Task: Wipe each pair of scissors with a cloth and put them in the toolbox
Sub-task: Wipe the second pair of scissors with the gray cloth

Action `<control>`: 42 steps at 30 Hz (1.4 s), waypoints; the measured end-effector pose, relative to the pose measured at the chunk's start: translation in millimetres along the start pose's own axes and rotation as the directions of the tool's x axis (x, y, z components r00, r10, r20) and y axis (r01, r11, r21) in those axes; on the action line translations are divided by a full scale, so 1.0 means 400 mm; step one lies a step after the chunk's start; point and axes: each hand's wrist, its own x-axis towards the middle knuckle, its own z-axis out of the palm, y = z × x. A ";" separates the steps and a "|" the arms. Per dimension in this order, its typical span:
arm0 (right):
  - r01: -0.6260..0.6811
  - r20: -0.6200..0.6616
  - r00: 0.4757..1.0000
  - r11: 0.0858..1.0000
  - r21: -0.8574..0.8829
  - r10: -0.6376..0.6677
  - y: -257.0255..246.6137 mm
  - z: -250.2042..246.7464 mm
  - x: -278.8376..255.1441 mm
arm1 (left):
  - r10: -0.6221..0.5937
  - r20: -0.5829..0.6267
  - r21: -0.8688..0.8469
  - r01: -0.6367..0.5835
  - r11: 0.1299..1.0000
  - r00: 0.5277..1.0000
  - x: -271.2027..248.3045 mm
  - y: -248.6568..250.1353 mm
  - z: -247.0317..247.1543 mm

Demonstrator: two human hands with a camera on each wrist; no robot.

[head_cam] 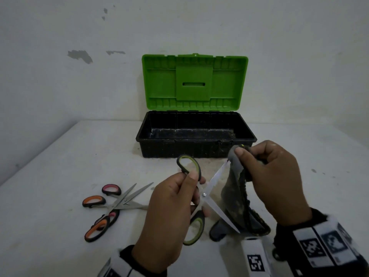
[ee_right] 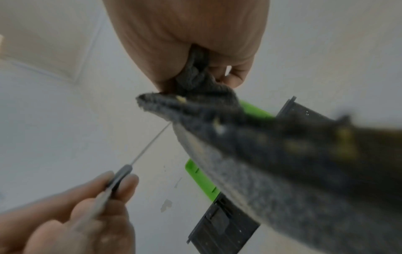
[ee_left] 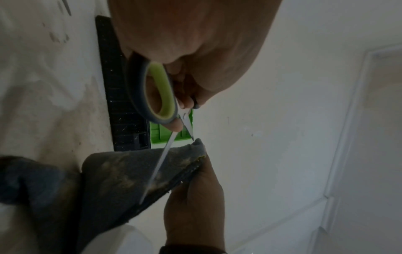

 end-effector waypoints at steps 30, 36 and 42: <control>0.069 0.259 0.965 0.990 -0.121 -0.036 -0.024 0.025 -0.074 | 0.664 -0.001 0.570 -0.545 0.615 0.748 -0.003 -0.041 0.007; 0.109 0.327 0.942 0.989 -0.097 -0.072 -0.038 0.028 -0.102 | 0.671 -0.008 0.582 -0.543 0.606 0.741 0.002 -0.042 0.003; 0.110 0.276 0.959 0.984 -0.138 -0.068 -0.010 0.017 -0.058 | 0.562 -0.058 0.512 -0.459 0.726 0.825 -0.006 -0.041 -0.001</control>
